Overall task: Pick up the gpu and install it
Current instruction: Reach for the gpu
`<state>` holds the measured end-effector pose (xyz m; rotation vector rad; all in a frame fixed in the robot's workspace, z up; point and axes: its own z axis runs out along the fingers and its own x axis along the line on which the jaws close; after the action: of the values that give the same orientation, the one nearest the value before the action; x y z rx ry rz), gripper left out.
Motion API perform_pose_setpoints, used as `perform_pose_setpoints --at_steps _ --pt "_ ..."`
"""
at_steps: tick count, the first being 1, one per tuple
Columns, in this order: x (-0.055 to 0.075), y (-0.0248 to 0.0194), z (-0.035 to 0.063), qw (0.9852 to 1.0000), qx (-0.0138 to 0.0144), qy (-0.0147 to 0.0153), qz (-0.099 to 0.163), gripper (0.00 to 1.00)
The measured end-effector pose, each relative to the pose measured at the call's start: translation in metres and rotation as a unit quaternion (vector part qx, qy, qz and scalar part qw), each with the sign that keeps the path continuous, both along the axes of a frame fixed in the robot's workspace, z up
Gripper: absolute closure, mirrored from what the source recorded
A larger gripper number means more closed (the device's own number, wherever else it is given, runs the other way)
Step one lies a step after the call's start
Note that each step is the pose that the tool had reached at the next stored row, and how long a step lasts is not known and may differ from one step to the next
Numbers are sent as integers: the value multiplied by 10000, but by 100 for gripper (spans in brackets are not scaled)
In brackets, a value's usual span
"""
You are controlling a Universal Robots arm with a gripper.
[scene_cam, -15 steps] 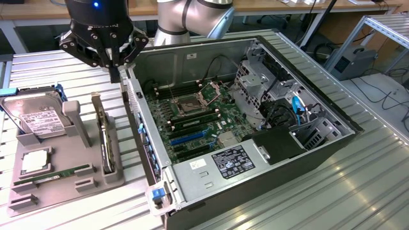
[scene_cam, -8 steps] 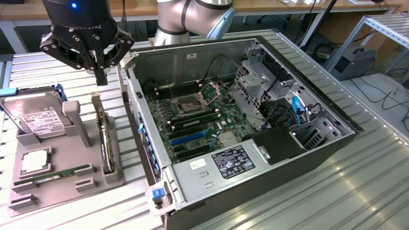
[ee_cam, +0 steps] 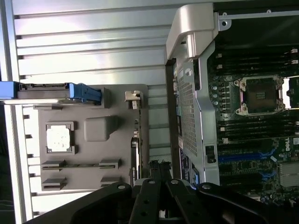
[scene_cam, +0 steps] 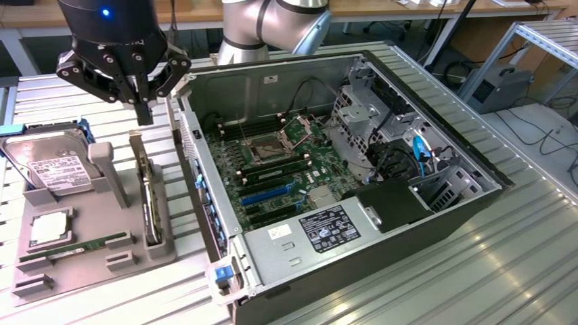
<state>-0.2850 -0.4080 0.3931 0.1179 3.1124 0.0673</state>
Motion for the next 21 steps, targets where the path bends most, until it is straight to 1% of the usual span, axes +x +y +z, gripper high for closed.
perform_pose_setpoints --at_steps 10,21 --pt "0 -55 0 10000 -1 0 0 89" --pt "0 -103 -1 10000 -2 0 0 89"
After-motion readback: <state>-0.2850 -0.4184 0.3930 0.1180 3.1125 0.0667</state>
